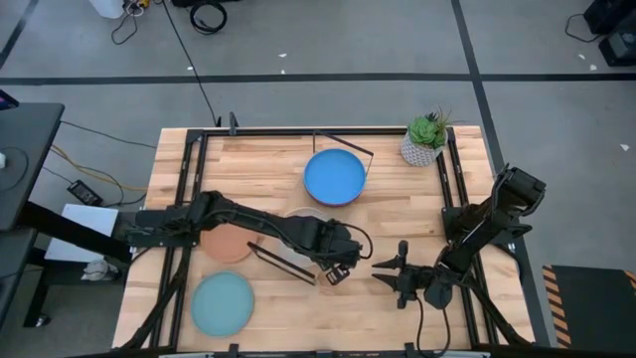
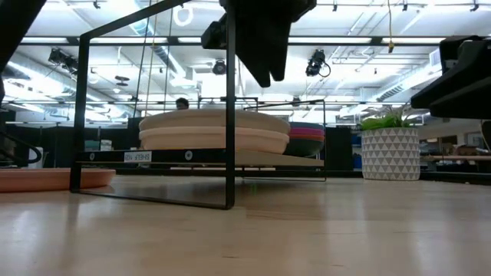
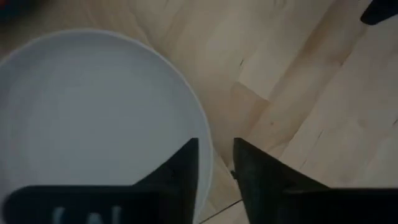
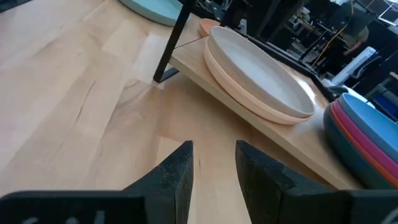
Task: Place and stack plates onto a shelf
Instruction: Stack the light blue plate on top of the gray plate on the shelf
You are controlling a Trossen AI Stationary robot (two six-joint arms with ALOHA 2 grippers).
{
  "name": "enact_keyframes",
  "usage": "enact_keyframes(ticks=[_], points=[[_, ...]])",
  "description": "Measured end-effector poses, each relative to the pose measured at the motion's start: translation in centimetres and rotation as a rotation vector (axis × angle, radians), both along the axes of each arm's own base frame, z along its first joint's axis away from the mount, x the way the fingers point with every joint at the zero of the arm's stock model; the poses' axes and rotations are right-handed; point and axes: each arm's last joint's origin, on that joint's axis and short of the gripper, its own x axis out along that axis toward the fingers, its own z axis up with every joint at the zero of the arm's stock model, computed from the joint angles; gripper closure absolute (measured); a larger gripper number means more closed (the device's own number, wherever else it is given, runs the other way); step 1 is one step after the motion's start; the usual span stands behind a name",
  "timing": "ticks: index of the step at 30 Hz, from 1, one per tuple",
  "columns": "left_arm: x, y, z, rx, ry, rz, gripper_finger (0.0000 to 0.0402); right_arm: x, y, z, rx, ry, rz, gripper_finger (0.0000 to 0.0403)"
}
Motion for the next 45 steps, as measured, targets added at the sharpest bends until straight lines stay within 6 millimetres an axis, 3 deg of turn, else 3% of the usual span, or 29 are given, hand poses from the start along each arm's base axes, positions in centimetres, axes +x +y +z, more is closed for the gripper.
enact_keyframes(ticks=[5, 8, 11, 15, 18, 21, 29, 37, 40, 45], points=[[0.3, 0.0, 2.4, 0.016, -0.069, -0.068, 0.0256, 0.3, -0.2, 0.0, -0.024, 0.003, -0.007, 0.0277], [-0.2, -1.4, 4.8, 0.083, -0.137, -0.135, 0.0255, 0.4, -0.4, 0.0, -0.034, 0.005, -0.010, 0.0277], [-1.2, -4.4, 6.7, 0.122, -0.222, -0.303, 0.0258, 0.4, -0.4, 0.0, -0.044, 0.007, -0.008, 0.0277], [-3.6, -9.7, 7.4, 0.131, -0.291, -0.582, 0.0259, 0.6, -0.5, 0.1, -0.079, 0.011, -0.002, 0.0277], [-5.1, -12.9, 7.5, 0.155, -0.343, -0.616, 0.0260, 0.9, -0.7, 0.2, -0.097, 0.004, -0.008, 0.0277], [-6.4, -15.2, 7.7, 0.101, -0.382, -0.544, 0.0260, 1.4, -1.0, 0.4, -0.101, -0.001, -0.009, 0.0277], [-11.8, -19.6, 6.9, -0.055, -0.253, -0.282, 0.0260, 2.7, -1.6, 2.0, -0.109, -0.117, -0.079, 0.0277], [-15.6, -19.4, 5.4, 0.039, -0.057, 0.018, 0.0260, 5.5, -3.8, 2.9, -0.011, -0.153, 0.078, 0.0277], [-16.3, -20.2, 3.9, 0.045, -0.037, 0.062, 0.0260, 6.4, -5.0, 3.1, 0.022, -0.171, 0.099, 0.0277], [-17.6, -21.1, -0.2, 0.050, 0.078, 0.138, 0.0260, 7.6, -6.8, 3.4, 0.065, -0.188, 0.163, 0.0277]])
